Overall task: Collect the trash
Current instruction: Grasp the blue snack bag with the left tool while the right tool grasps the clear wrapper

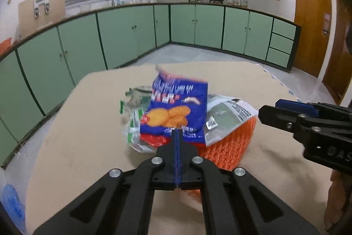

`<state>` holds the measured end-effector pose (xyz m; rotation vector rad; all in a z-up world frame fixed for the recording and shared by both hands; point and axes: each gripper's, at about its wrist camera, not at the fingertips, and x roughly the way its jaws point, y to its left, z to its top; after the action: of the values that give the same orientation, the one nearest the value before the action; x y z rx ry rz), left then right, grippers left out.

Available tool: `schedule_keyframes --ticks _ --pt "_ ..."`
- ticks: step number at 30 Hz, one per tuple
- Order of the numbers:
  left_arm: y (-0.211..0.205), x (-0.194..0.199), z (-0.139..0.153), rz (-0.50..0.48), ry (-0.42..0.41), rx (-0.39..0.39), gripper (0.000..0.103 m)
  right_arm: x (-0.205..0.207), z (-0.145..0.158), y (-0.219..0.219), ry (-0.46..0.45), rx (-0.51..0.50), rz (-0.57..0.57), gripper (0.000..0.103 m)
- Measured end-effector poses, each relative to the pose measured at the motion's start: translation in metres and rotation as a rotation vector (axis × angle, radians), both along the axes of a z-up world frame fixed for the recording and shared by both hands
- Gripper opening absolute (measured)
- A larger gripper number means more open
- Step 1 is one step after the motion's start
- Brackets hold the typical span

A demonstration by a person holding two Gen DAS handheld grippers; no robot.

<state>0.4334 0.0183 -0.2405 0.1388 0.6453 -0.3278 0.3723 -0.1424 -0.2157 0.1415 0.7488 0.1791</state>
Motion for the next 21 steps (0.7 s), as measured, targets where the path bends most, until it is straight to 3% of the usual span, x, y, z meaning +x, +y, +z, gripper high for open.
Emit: schedule_keyframes --ticks 8,12,14,15,16,21 --pt "-0.002 -0.018 0.016 -0.013 -0.048 -0.041 0.000 -0.003 0.003 0.004 -0.004 0.001 0.004 0.042" --pt "-0.003 -0.019 0.011 -0.020 -0.028 -0.004 0.000 -0.004 0.003 0.006 -0.004 0.003 0.003 0.042" --pt "-0.005 -0.019 0.011 -0.002 -0.048 0.025 0.025 -0.004 0.003 0.005 -0.003 0.007 0.004 0.042" --pt "-0.005 -0.020 0.013 0.013 -0.067 0.029 0.056 -0.003 0.004 0.006 -0.005 0.005 0.004 0.042" --pt "-0.005 -0.021 0.016 0.032 -0.099 0.031 0.066 -0.003 0.005 0.006 -0.007 0.003 0.004 0.042" --pt "-0.017 0.001 0.012 0.022 -0.068 0.073 0.066 0.003 0.004 0.000 -0.007 0.006 -0.008 0.042"
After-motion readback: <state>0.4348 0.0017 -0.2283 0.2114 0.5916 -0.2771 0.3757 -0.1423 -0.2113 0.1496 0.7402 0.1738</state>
